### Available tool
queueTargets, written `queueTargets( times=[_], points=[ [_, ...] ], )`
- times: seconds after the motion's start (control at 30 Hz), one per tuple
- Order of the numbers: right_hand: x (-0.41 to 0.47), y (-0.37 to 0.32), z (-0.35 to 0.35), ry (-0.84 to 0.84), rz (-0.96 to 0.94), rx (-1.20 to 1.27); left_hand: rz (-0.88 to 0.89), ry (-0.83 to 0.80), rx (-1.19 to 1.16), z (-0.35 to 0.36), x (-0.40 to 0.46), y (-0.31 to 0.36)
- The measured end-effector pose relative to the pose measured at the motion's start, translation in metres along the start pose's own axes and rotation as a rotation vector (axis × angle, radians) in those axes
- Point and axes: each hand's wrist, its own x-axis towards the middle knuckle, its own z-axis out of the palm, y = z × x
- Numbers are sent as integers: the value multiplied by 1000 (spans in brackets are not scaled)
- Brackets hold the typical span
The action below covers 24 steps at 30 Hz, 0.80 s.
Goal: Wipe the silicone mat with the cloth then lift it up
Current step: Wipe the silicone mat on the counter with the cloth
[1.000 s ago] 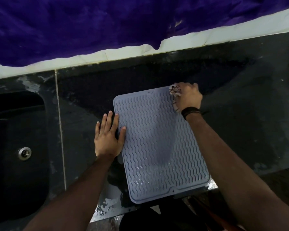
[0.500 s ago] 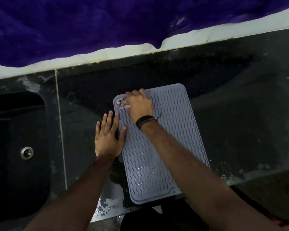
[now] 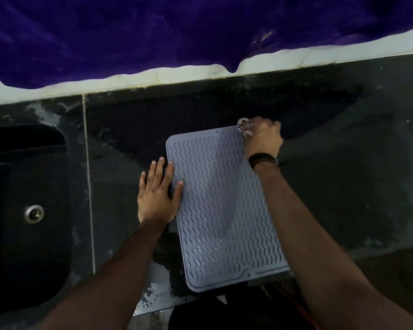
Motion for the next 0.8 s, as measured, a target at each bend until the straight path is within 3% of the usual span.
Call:
queueTargets(
  times=[0.17, 0.3, 0.6, 0.7, 0.8],
  points=[
    [-61, -85, 20, -166, -216, 116, 2, 2, -4, -2, 1, 1],
    [-64, -74, 14, -174, -428, 174, 7, -2, 5, -2, 0, 2],
    [16, 51, -15, -79, -115, -5, -11, -5, 5, -3, 0, 2],
    [16, 46, -14, -36, -10, 3, -9, -2, 7, -1, 1, 2],
    [1, 5, -6, -45, -25, -20, -10, 1, 7, -1, 0, 2]
  ],
)
